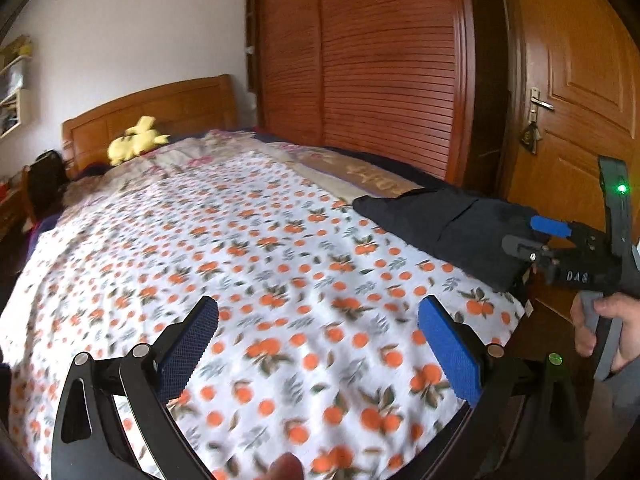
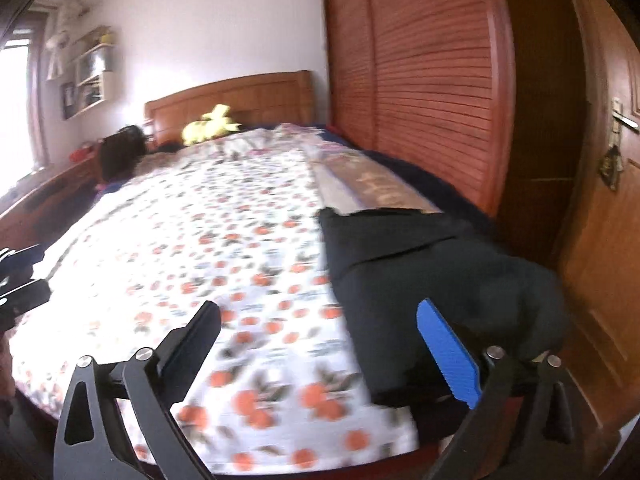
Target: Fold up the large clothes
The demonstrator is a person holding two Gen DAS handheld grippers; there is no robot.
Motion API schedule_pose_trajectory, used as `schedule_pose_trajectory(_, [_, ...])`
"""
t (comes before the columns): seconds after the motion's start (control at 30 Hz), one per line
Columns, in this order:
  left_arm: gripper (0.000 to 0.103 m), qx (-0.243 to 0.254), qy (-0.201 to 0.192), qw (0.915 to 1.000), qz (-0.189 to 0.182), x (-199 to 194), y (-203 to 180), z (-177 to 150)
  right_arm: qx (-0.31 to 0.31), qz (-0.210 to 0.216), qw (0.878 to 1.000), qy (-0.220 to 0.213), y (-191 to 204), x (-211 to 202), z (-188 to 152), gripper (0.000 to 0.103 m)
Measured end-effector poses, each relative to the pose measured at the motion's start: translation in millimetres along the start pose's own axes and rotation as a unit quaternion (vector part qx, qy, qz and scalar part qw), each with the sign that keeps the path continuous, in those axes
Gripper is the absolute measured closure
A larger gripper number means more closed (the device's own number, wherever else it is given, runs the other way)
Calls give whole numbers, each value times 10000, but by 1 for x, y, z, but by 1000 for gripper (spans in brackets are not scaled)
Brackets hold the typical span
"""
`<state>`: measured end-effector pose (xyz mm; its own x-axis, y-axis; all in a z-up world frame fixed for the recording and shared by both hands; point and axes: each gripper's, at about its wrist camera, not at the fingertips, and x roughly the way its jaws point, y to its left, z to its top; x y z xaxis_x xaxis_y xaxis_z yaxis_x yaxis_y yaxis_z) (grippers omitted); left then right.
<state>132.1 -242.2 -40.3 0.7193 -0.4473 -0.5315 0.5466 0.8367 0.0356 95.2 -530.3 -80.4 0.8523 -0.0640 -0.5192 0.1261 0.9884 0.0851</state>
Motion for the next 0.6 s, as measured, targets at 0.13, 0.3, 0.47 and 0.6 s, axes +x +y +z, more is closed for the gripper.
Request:
schedule_pose_trajectory(0.13, [2, -51, 38, 9995, 325, -28, 15, -8, -66, 362, 9993, -57, 45, -11, -5, 7])
schedule_pose_trajectory(0.3, [2, -179, 61, 9985, 505, -64, 38, -24, -208, 659, 9974, -198, 92, -28, -10, 7])
schedule_pose_trajectory(0.47, [2, -406, 14, 9957, 830, -93, 64, -40, -330, 948, 9945, -296, 135, -38, -13, 7])
schedule_pose_trajectory(0.6, [2, -715, 3, 9906, 1163, -116, 89, -57, -445, 1214, 9912, -283, 169, -43, -18, 7])
